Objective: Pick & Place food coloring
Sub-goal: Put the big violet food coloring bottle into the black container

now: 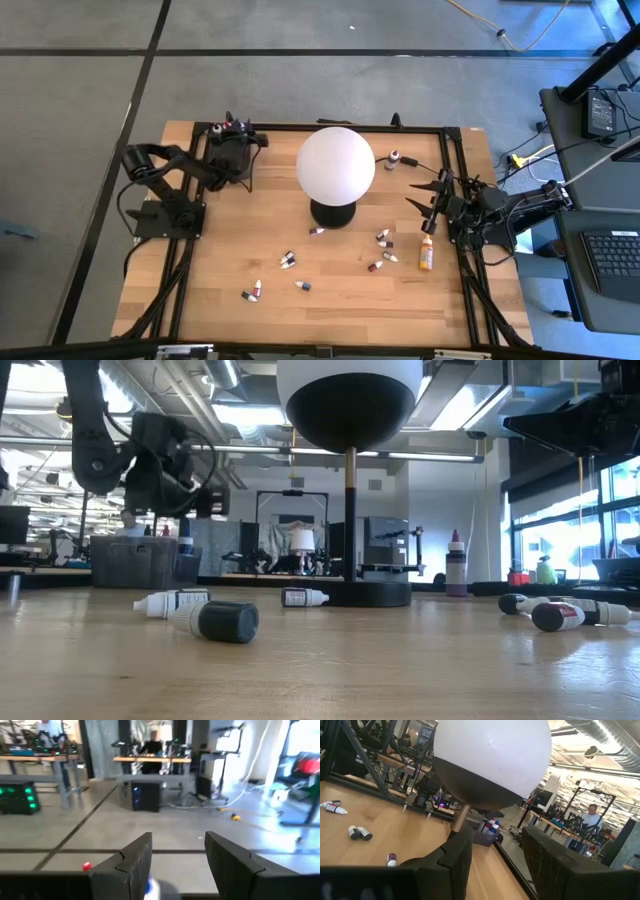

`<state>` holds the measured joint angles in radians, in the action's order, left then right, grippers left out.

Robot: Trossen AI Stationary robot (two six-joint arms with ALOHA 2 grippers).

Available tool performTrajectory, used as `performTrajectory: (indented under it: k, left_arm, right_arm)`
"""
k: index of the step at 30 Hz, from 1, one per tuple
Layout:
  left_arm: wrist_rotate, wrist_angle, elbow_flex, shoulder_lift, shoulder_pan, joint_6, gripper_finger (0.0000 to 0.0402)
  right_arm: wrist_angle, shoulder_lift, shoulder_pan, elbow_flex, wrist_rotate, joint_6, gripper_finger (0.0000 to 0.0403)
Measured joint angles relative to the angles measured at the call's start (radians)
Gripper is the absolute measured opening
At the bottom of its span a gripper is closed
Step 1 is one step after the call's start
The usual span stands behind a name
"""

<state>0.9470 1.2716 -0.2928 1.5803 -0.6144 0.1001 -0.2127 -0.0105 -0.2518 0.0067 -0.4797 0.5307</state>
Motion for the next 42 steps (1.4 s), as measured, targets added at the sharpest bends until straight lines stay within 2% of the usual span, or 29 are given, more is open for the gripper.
performTrajectory:
  k: [3,5,7,13,16,18,22,26,31,36,38,42]
  left_arm:
    - [-0.035,-0.011,0.000,-0.042,0.055,0.012,0.0178]
    - [-0.138,-0.020,0.000,-0.062,0.104,0.014,0.0179]
    - [-0.301,-0.024,0.000,-0.074,0.152,0.002,0.0180]
    - [-0.899,-0.033,0.000,-0.078,0.269,-0.016,0.0177]
    - [-1.085,-0.044,0.000,-0.078,0.311,-0.014,0.0179]
    - [-1.166,-0.043,0.000,-0.078,0.338,-0.006,0.0180]
    - [-1.264,-0.047,0.000,-0.078,0.382,0.064,0.0178]
    - [-1.278,-0.054,0.000,-0.078,0.406,0.056,0.0177]
    - [-1.278,-0.099,0.000,-0.078,0.398,0.129,0.0179]
    - [-1.269,-0.151,0.000,-0.078,0.389,0.196,0.0177]
    - [-1.262,-0.154,0.000,-0.078,0.388,0.197,0.0178]
    - [-1.262,-0.153,0.000,-0.078,0.388,0.194,0.0179]
  right_arm:
    - [-0.007,0.000,0.000,0.000,-0.012,-0.019,0.0173]
    - [-0.019,0.000,0.000,0.000,-0.064,-0.034,0.0173]
    - [-0.033,0.000,0.000,0.000,-0.145,-0.076,0.0173]
    - [-0.093,0.000,0.000,0.000,-0.399,-0.202,0.0173]
    - [-0.078,0.000,0.000,0.015,-0.436,-0.230,0.0173]
    - [-0.054,-0.001,0.000,0.039,-0.453,-0.270,0.0173]
    - [0.126,-0.021,0.000,0.142,-0.538,-0.425,0.0173]
    - [0.330,-0.098,0.001,0.237,-0.482,-0.575,0.0173]
    - [0.385,-0.283,0.026,0.318,-0.455,-0.657,0.0173]
    - [0.388,-0.499,0.138,0.420,-0.430,-0.694,0.0173]
    - [0.439,-0.573,0.210,0.479,-0.378,-0.730,0.0173]
    - [0.629,-0.703,0.388,0.612,-0.155,-0.835,0.0173]
